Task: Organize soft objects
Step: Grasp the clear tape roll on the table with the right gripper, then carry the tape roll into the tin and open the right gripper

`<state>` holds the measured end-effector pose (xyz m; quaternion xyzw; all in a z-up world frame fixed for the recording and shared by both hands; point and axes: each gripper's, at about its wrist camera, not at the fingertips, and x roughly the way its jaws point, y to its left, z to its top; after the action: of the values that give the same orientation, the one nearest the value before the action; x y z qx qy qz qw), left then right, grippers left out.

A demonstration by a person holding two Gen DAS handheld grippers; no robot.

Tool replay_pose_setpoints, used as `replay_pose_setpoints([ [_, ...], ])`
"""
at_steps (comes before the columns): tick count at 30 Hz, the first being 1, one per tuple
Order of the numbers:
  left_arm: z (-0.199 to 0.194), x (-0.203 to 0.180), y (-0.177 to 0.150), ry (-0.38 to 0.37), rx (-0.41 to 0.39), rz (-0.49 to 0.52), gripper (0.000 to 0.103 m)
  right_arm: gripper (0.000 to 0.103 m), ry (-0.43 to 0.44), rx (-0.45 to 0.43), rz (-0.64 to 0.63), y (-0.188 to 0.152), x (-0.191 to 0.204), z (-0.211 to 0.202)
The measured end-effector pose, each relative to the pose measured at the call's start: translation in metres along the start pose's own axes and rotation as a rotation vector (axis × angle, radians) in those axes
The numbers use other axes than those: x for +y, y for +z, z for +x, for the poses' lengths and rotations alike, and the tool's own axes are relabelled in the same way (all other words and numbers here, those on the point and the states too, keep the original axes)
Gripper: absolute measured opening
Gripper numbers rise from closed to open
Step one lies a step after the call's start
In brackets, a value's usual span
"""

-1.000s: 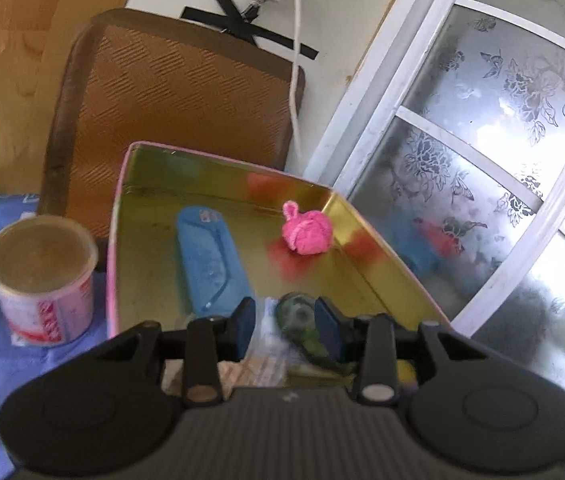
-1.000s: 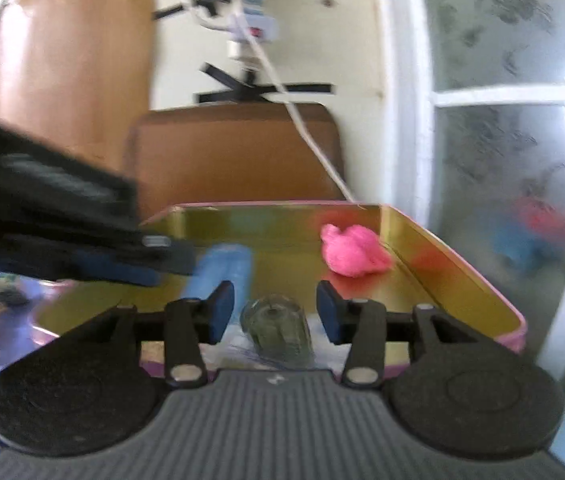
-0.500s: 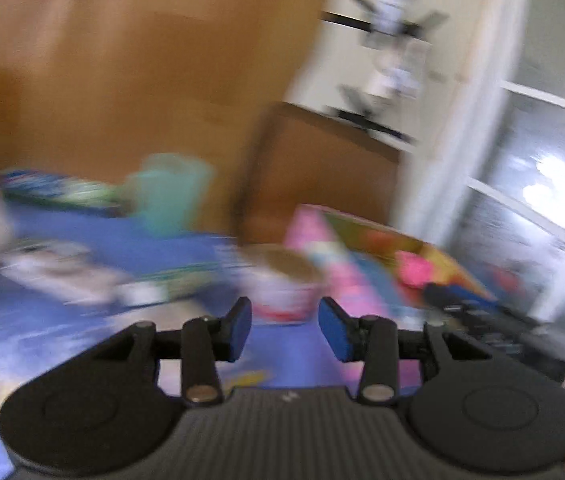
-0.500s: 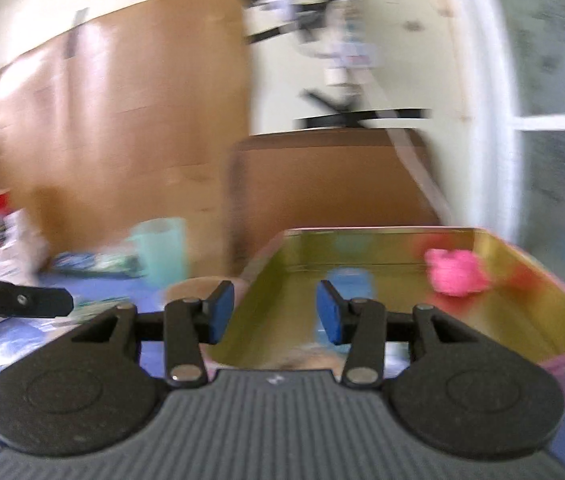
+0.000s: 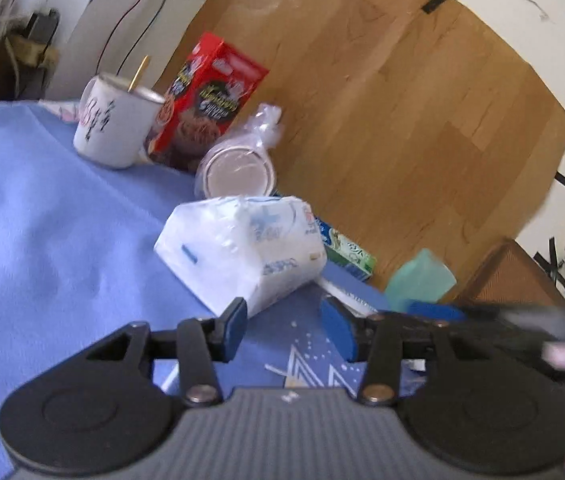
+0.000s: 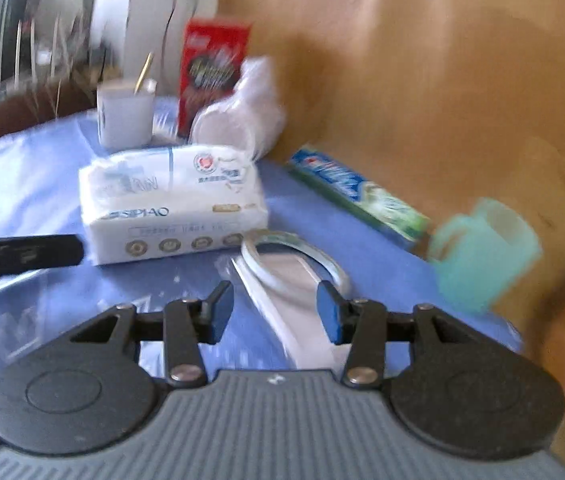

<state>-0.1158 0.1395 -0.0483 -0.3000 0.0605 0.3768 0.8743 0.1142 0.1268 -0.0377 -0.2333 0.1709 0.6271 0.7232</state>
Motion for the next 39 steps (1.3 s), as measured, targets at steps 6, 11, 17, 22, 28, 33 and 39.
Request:
replay_pose_setpoints([
  [6, -0.004, 0.0, 0.0, -0.026, -0.026, -0.008, 0.05, 0.024, -0.007, 0.111, -0.129, 0.003, 0.019, 0.034],
  [11, -0.002, 0.008, 0.001, -0.049, -0.017, -0.057, 0.05, 0.011, 0.062, 0.052, -0.116, -0.02, 0.05, -0.018],
  [17, 0.005, 0.001, 0.001, -0.15, 0.079, -0.001, 0.055, 0.015, 0.127, 0.009, -0.097, -0.072, 0.097, -0.077],
  [22, -0.006, -0.014, -0.009, -0.201, 0.17, 0.083, 0.055, 0.034, 0.126, -0.065, -0.028, -0.103, 0.108, -0.118],
  [28, -0.021, -0.028, -0.02, -0.209, 0.264, 0.123, 0.052, 0.048, 0.11, -0.1, 0.072, -0.125, 0.095, -0.137],
  [33, -0.017, -0.04, -0.028, -0.142, 0.363, 0.182, 0.046, 0.082, 0.087, -0.09, 0.119, -0.128, 0.081, -0.127],
  [39, -0.014, -0.053, -0.037, -0.102, 0.377, 0.237, 0.025, 0.075, 0.068, -0.061, 0.173, -0.128, 0.082, -0.109],
])
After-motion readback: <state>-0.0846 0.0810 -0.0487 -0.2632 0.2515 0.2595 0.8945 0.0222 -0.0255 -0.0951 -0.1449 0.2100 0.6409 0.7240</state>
